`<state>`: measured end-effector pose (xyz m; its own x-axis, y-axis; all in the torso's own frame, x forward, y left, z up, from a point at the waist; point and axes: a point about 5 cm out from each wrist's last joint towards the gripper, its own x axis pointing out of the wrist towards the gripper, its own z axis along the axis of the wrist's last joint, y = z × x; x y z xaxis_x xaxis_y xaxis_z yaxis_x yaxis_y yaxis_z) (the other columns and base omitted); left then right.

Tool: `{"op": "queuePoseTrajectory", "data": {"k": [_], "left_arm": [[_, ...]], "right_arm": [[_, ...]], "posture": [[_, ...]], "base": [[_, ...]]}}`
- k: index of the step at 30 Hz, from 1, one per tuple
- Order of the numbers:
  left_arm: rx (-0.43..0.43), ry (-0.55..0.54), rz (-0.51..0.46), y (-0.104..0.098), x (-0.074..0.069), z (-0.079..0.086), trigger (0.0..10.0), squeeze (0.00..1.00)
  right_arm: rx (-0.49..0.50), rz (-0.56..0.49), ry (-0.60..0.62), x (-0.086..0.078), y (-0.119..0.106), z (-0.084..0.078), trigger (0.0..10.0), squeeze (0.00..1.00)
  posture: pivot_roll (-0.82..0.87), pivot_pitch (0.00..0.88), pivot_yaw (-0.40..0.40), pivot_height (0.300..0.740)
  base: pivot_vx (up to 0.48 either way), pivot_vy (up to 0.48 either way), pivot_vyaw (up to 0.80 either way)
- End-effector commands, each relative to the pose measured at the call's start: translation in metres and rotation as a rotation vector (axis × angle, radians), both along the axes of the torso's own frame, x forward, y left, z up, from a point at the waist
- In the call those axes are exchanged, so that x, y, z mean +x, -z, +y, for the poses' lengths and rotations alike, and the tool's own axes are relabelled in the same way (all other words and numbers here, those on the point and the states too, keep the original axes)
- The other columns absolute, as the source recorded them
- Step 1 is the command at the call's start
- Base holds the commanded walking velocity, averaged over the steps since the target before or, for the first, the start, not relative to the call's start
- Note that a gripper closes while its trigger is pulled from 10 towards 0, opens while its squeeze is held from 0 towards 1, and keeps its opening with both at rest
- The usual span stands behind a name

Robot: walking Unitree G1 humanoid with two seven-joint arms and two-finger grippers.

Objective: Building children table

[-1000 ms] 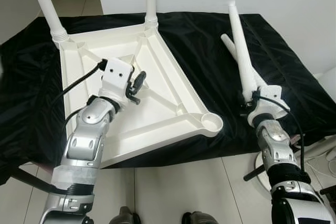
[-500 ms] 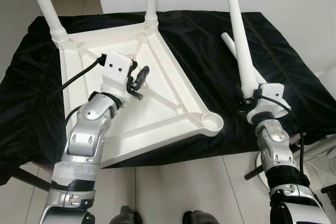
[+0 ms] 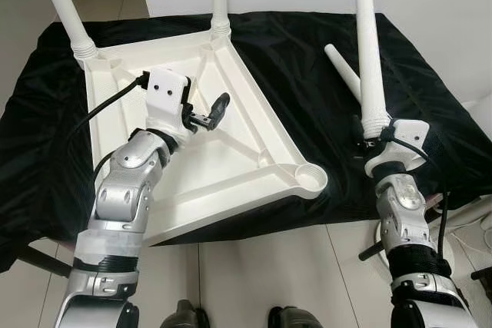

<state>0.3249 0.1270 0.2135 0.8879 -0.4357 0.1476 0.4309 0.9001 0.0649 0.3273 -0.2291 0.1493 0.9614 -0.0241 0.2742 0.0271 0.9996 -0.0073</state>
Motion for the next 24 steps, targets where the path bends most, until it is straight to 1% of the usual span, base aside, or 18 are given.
{"op": "queuePoseTrajectory", "data": {"k": [1, 3, 5, 6, 7, 8, 9, 11, 12, 13, 15, 16, 18, 19, 20, 22, 24], "left_arm": [[0.003, 0.127, 0.025, 0.000, 0.000, -0.005, 10.0, 0.00], [-0.056, 0.242, 0.106, -0.007, 0.004, -0.012, 10.0, 0.00], [-0.056, 0.242, 0.106, -0.007, 0.004, -0.012, 10.0, 0.00], [-0.077, 0.281, 0.131, -0.010, 0.006, -0.014, 10.0, 0.00], [-0.077, 0.281, 0.131, -0.010, 0.006, -0.014, 10.0, 0.00], [-0.128, 0.328, 0.177, -0.016, 0.009, -0.016, 10.0, 0.00], [-0.128, 0.328, 0.177, -0.016, 0.009, -0.016, 10.0, 0.00], [-0.212, 0.405, 0.217, -0.030, 0.013, -0.019, 10.0, 0.00], [-0.212, 0.405, 0.217, -0.030, 0.013, -0.019, 10.0, 0.00], [-0.278, 0.460, 0.241, -0.036, 0.013, -0.021, 10.0, 0.00], [-0.377, 0.569, 0.251, -0.050, 0.009, -0.027, 10.0, 0.00], [-0.379, 0.615, 0.239, -0.055, 0.006, -0.030, 10.0, 0.00], [-0.394, 0.711, 0.249, -0.061, 0.000, -0.036, 10.0, 0.00], [-0.425, 0.755, 0.265, -0.064, -0.001, -0.038, 10.0, 0.00], [-0.448, 0.779, 0.283, -0.065, -0.002, -0.040, 10.0, 0.00], [-0.463, 0.791, 0.294, -0.067, -0.002, -0.040, 10.0, 0.00], [-0.477, 0.820, 0.322, -0.068, 0.002, -0.050, 10.0, 0.00]], "right_arm": [[0.005, -0.054, 0.009, -0.002, -0.007, -0.001, 10.0, 0.00], [0.006, -0.146, -0.005, -0.004, -0.024, 0.003, 10.0, 0.00], [0.006, -0.146, -0.005, -0.004, -0.024, 0.003, 10.0, 0.00], [0.004, -0.172, -0.013, -0.004, -0.029, 0.004, 10.0, 0.00], [0.004, -0.172, -0.013, -0.004, -0.029, 0.004, 10.0, 0.00], [0.004, -0.199, -0.039, -0.005, -0.033, 0.010, 10.0, 0.00], [0.004, -0.199, -0.039, -0.005, -0.033, 0.010, 10.0, 0.00], [-0.020, -0.230, -0.102, -0.007, -0.037, 0.025, 10.0, 0.00], [-0.020, -0.230, -0.102, -0.007, -0.037, 0.025, 10.0, 0.00], [-0.034, -0.241, -0.134, -0.007, -0.038, 0.032, 10.0, 0.00], [-0.060, -0.267, -0.188, -0.009, -0.044, 0.043, 10.0, 0.00], [-0.066, -0.284, -0.206, -0.009, -0.047, 0.046, 10.0, 0.00], [-0.071, -0.303, -0.240, -0.010, -0.052, 0.052, 10.0, 0.00], [-0.077, -0.308, -0.258, -0.010, -0.053, 0.056, 10.0, 0.00], [-0.081, -0.308, -0.267, -0.010, -0.054, 0.058, 10.0, 0.00], [-0.083, -0.309, -0.273, -0.010, -0.054, 0.059, 10.0, 0.00], [-0.117, -0.300, -0.351, -0.011, -0.051, 0.073, 10.0, 0.00]], "posture": [[-0.19, 0.093, 0.045, 0.740], [-0.15, 0.068, 0.055, 0.740], [-0.15, 0.068, 0.055, 0.740], [-0.15, 0.068, 0.055, 0.740], [-0.15, 0.068, 0.055, 0.740], [-0.13, 0.060, 0.044, 0.740], [-0.13, 0.060, 0.044, 0.740], [-0.12, 0.050, 0.040, 0.740], [-0.12, 0.050, 0.040, 0.740], [-0.11, 0.046, 0.039, 0.740], [-0.11, 0.046, 0.039, 0.740], [-0.11, 0.048, 0.039, 0.740], [-0.11, 0.048, 0.039, 0.740], [-0.11, 0.050, 0.044, 0.740], [-0.11, 0.050, 0.044, 0.740], [-0.11, 0.050, 0.044, 0.740], [-0.11, 0.045, 0.049, 0.740]], "base": [[0.000, 0.000, 0.00], [0.000, 0.000, 0.00], [0.000, 0.000, 0.00], [0.000, 0.000, 0.00], [0.000, 0.000, 0.00], [0.000, 0.000, 0.00], [0.000, 0.000, 0.00], [0.000, 0.000, 0.00], [0.000, 0.000, 0.00], [0.000, 0.000, 0.00], [0.000, 0.000, 0.00], [0.000, 0.000, 0.00], [0.000, 0.000, 0.00], [0.000, 0.000, 0.00], [0.000, 0.000, 0.00], [0.000, 0.000, 0.00], [0.000, 0.000, 0.00]]}}
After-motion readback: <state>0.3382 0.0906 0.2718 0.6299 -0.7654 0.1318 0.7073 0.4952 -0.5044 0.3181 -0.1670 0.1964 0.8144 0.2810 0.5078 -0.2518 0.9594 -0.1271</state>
